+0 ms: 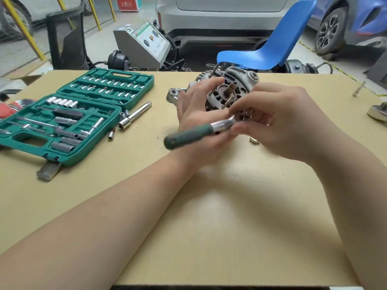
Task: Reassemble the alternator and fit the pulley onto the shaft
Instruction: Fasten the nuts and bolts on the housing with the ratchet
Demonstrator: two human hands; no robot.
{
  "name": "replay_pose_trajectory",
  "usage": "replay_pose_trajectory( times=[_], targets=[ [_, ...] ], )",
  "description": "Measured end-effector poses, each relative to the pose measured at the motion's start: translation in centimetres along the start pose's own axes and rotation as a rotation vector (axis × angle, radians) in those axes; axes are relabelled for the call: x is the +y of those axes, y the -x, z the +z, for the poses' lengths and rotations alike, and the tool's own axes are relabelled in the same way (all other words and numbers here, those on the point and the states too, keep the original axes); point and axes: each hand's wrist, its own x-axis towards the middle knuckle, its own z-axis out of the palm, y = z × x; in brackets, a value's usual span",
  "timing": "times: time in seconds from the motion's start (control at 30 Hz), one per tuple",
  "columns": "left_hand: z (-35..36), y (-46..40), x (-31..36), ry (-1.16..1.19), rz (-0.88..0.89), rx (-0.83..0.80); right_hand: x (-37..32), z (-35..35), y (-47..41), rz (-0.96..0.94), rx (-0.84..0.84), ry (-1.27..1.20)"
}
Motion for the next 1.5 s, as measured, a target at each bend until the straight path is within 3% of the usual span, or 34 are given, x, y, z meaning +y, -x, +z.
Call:
replay_pose_trajectory(
  times=[0.17, 0.57, 0.83, 1.03, 1.3, 1.5],
  targets=[
    [-0.1, 0.1, 0.0, 0.073, -0.023, 0.000, -0.4, 1.3, -0.6, 0.066, 0.135, 0.124],
    [0.1, 0.1, -0.5, -0.013, -0.003, 0.003, 0.3, -0.9, 0.1, -0.043, -0.051, 0.080],
    [0.3, 0.0, -0.4, 0.025, -0.003, 0.022, 0.0, 0.2, -0.3, 0.074, 0.065, 0.095],
    [0.3, -0.2, -0.7, 0.031, -0.012, 0.031, 0.2, -0.7, 0.0, 0.029, -0.060, 0.026],
    [0.4, 0.1, -0.4, 0.040, -0.018, 0.046, 0.2, 0.2, -0.2, 0.121, 0.052, 0.067],
    [0.2, 0.0, -0.6, 0.029, 0.021, 0.020, 0.5, -0.5, 0.0, 0.045, -0.061, -0.002]
  ],
)
